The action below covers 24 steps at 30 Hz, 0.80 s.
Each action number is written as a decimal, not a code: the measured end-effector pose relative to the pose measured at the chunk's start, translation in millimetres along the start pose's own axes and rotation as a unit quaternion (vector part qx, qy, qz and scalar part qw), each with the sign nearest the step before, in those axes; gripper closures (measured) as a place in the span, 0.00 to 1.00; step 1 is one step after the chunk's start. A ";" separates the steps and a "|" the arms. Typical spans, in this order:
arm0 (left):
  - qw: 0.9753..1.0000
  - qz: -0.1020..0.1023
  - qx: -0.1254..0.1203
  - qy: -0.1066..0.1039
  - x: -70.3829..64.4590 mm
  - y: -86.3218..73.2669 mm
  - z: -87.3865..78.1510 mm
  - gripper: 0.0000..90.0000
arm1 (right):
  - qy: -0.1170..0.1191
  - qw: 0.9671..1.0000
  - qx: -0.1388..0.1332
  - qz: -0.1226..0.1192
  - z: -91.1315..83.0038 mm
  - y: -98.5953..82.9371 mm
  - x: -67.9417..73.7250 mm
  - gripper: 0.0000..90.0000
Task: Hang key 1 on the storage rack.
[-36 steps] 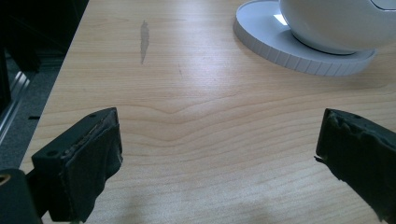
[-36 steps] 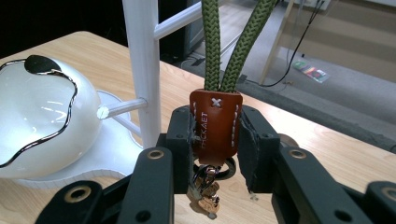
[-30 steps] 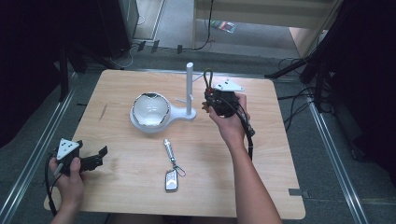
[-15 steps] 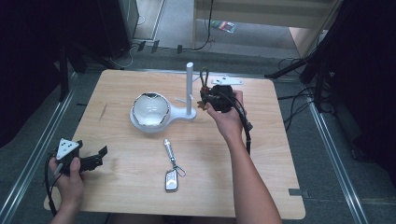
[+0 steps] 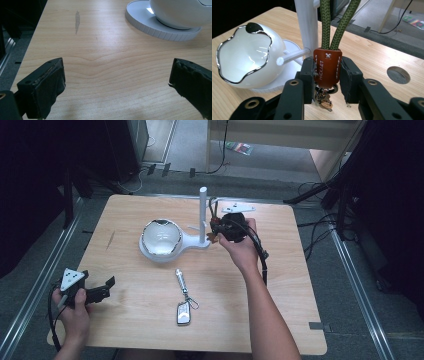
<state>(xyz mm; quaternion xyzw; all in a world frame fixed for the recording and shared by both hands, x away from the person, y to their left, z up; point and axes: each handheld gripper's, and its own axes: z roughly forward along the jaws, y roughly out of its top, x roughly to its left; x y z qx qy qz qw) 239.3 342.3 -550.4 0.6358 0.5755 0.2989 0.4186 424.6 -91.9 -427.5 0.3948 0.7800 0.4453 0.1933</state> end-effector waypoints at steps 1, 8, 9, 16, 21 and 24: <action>1.000 0.000 0.000 0.000 0.0 0.0 0.0 0.01 | -0.003 1.000 0.001 0.000 0.2 -1.2 0.2 0.74; 1.000 0.001 0.000 0.000 -0.2 0.0 0.0 0.01 | -0.006 1.000 -0.001 0.003 -5.3 -8.0 2.5 0.66; 1.000 0.001 0.000 0.000 -0.1 0.0 0.0 0.01 | -0.009 1.000 0.000 -0.001 -7.0 -8.5 3.2 0.65; 1.000 0.002 0.001 0.001 -0.4 0.1 -0.1 0.01 | -0.036 0.999 -0.005 -0.014 -23.9 -13.0 9.2 0.59; 1.000 0.000 -0.001 0.002 -0.4 -0.1 -0.1 0.01 | -0.062 0.997 0.011 -0.038 -32.3 -18.6 16.9 0.50; 1.000 0.000 -0.001 0.002 -0.3 -0.1 -0.3 0.01 | -0.078 0.995 0.031 -0.050 -34.2 -23.1 20.5 0.45</action>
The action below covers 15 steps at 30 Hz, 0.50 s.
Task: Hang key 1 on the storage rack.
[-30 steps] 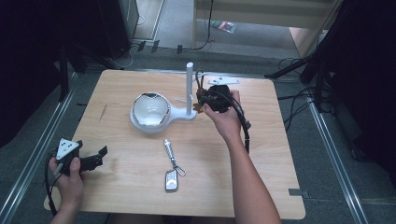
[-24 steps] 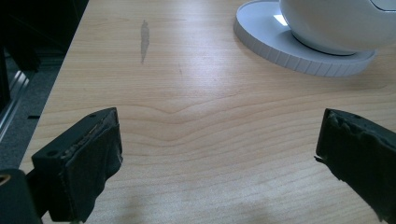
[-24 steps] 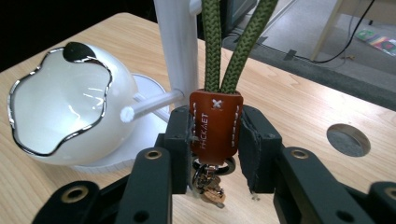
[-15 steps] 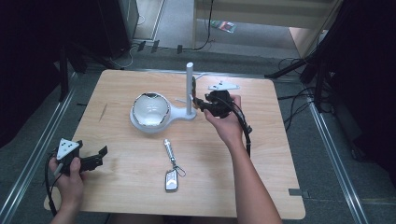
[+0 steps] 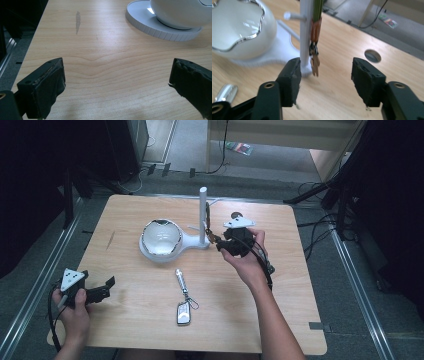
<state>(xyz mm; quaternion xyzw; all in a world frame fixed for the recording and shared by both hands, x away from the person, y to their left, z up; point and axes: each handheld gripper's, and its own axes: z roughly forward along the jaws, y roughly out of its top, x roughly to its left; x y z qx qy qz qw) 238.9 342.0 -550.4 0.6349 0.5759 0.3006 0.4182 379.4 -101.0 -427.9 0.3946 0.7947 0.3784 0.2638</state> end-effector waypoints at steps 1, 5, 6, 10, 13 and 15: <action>1.000 -0.001 0.000 0.000 0.1 0.0 0.0 0.01 | -0.004 1.000 0.012 -0.004 -0.3 -2.2 1.7 0.44; 1.000 -0.004 -0.002 -0.001 0.6 -0.1 -0.1 0.01 | -0.017 0.999 0.042 -0.013 -1.0 -9.4 7.6 0.43; 1.000 -0.003 -0.002 -0.001 0.5 -0.2 -0.2 0.01 | -0.018 0.999 0.048 -0.012 -1.6 -11.3 9.8 0.43; 1.000 -0.002 -0.002 -0.001 0.0 -0.3 -0.4 0.01 | -0.027 0.998 0.060 -0.022 -2.4 -17.0 18.7 0.40; 1.000 -0.003 -0.001 0.001 0.1 -0.2 -0.3 0.01 | -0.026 0.996 0.078 -0.027 -2.4 -21.0 25.9 0.39; 1.000 -0.003 -0.002 0.004 -0.2 -0.3 -0.6 0.01 | -0.032 0.995 0.087 -0.037 -2.0 -23.1 28.9 0.39</action>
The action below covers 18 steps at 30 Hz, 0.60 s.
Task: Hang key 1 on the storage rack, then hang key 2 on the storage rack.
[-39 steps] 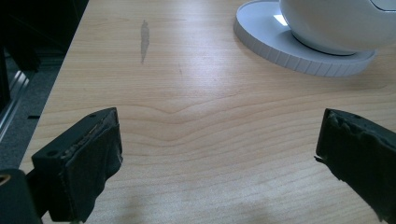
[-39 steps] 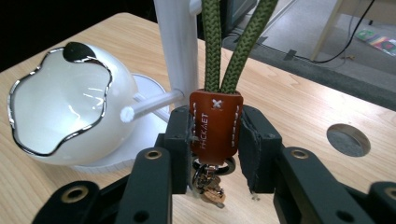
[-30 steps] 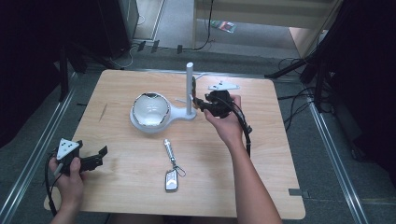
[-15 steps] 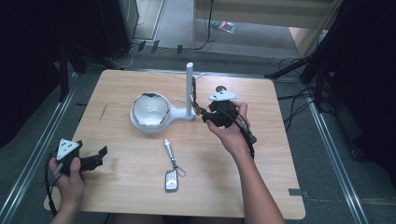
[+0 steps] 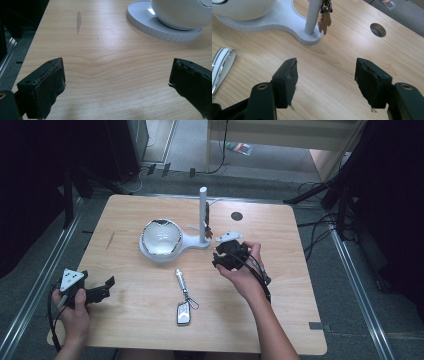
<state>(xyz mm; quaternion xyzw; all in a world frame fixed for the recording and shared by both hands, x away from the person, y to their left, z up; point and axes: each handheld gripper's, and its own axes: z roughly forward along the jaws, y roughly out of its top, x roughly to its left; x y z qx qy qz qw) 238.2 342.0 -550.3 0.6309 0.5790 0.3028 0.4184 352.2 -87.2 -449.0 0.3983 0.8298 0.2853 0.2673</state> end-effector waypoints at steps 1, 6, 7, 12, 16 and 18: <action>1.000 0.000 -0.002 0.001 0.0 -0.1 0.0 0.01 | -0.005 1.000 0.003 -0.002 0.0 -1.1 2.0 0.39; 1.000 -0.001 -0.004 0.001 0.4 -0.3 -0.5 0.01 | 0.000 1.000 0.012 -0.007 3.1 -8.2 8.0 0.39; 1.000 -0.001 -0.004 0.001 0.3 -0.3 -0.5 0.01 | 0.001 1.000 0.014 -0.009 3.8 -9.0 8.6 0.39; 1.000 -0.001 -0.005 0.001 0.1 -0.4 -0.5 0.01 | 0.011 0.999 0.030 -0.009 6.6 -10.2 12.2 0.41; 1.000 -0.001 -0.004 0.000 0.4 -0.3 -0.5 0.01 | 0.027 0.998 0.050 0.009 7.0 -7.0 15.7 0.40; 1.000 -0.001 -0.003 0.002 0.2 -0.2 -0.2 0.01 | 0.036 0.997 0.061 0.010 8.6 -5.2 17.7 0.38</action>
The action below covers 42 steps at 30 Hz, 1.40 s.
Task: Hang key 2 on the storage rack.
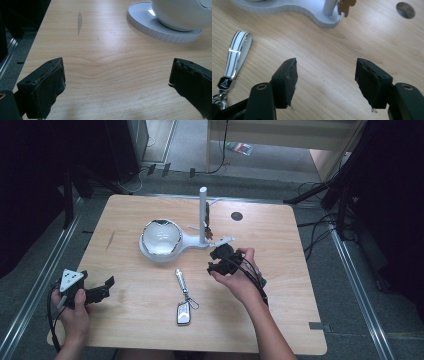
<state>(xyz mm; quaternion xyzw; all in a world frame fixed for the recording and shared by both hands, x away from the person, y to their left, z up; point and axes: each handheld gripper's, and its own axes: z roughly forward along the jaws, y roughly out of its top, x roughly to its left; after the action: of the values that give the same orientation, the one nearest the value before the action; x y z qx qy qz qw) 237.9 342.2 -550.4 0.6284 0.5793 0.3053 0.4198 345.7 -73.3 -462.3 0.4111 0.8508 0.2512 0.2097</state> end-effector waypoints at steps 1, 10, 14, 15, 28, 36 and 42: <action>1.000 0.000 0.001 0.000 -0.1 0.1 0.0 0.01 | 0.004 1.000 0.006 0.004 0.4 0.7 1.5 0.38; 1.000 0.008 0.003 0.003 -1.8 0.3 0.5 0.01 | 0.028 0.999 0.040 0.008 5.4 3.7 13.4 0.38; 1.000 0.006 0.001 0.001 -0.7 0.5 0.6 0.01 | 0.032 0.998 0.052 0.009 7.8 5.9 21.1 0.38; 1.000 0.005 0.001 0.001 -0.7 0.4 0.6 0.01 | 0.035 0.998 0.054 0.007 8.9 6.5 23.4 0.38; 1.000 0.000 -0.001 -0.002 0.9 0.6 0.9 0.01 | 0.075 0.991 0.105 0.020 23.2 14.0 54.0 0.46; 1.000 0.000 -0.001 -0.001 0.8 0.7 1.0 0.01 | 0.090 0.987 0.128 0.023 30.9 15.9 67.5 0.48; 1.000 0.000 -0.001 -0.001 0.7 0.7 1.2 0.01 | 0.100 0.984 0.144 0.038 34.7 16.8 73.3 0.50</action>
<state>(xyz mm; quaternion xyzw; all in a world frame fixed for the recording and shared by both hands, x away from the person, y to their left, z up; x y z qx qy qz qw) 239.4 342.7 -550.4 0.6280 0.5785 0.3051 0.4216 333.1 3.6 -490.5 0.4417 0.8786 0.1737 0.0529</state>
